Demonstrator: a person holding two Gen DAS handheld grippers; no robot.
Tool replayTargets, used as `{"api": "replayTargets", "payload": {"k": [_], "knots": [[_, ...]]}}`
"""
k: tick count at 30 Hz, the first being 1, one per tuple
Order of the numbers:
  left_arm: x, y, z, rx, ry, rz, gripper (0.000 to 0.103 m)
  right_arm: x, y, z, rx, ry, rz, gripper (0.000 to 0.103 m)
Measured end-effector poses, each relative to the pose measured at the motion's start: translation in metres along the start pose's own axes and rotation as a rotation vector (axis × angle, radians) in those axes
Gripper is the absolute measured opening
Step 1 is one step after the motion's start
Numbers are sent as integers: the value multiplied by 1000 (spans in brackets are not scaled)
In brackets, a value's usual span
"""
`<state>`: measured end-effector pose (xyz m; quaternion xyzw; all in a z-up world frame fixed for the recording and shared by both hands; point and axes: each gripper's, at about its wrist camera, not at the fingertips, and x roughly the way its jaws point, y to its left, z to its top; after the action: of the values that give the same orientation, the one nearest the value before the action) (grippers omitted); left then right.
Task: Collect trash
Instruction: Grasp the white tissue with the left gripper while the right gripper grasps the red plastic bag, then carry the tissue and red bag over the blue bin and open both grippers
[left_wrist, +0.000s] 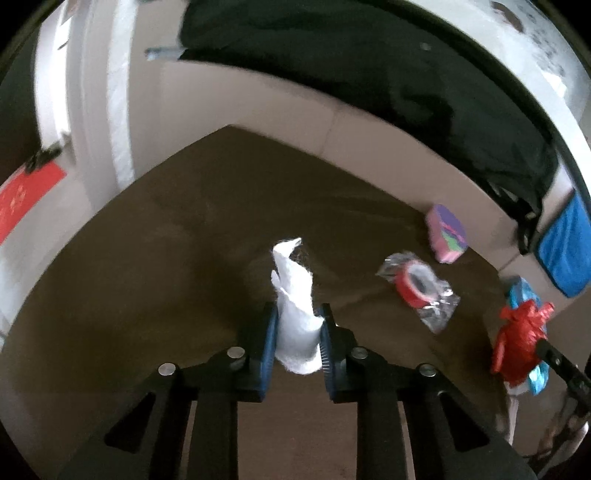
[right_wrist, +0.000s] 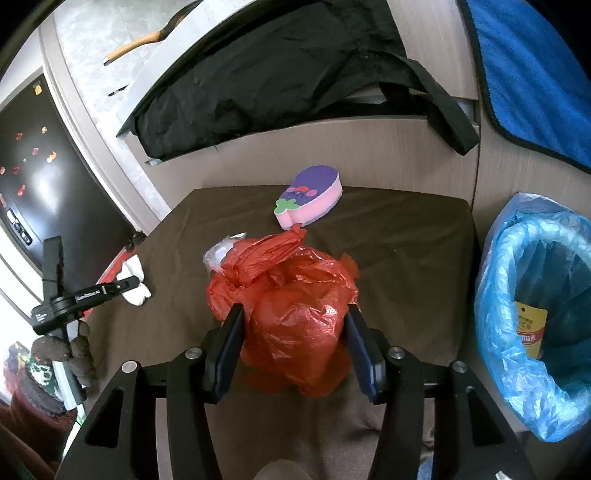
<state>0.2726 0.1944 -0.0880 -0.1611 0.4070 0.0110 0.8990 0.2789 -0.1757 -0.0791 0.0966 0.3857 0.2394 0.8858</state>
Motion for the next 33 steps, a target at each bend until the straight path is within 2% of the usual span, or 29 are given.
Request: {"api": "replayTargets", "payload": {"k": [10,20,33], "knots": [[-16,-52,-1,117,-26,-92,21,-7,-3,-7,16,-14,8,50],[-40,-123,-1,267,-70,-203,21,-27,-1,-3,1,-64,-6,50],[-94,-233,10,451,-234,-337,21,-113,0,26,-65,-260,-124,50]]}}
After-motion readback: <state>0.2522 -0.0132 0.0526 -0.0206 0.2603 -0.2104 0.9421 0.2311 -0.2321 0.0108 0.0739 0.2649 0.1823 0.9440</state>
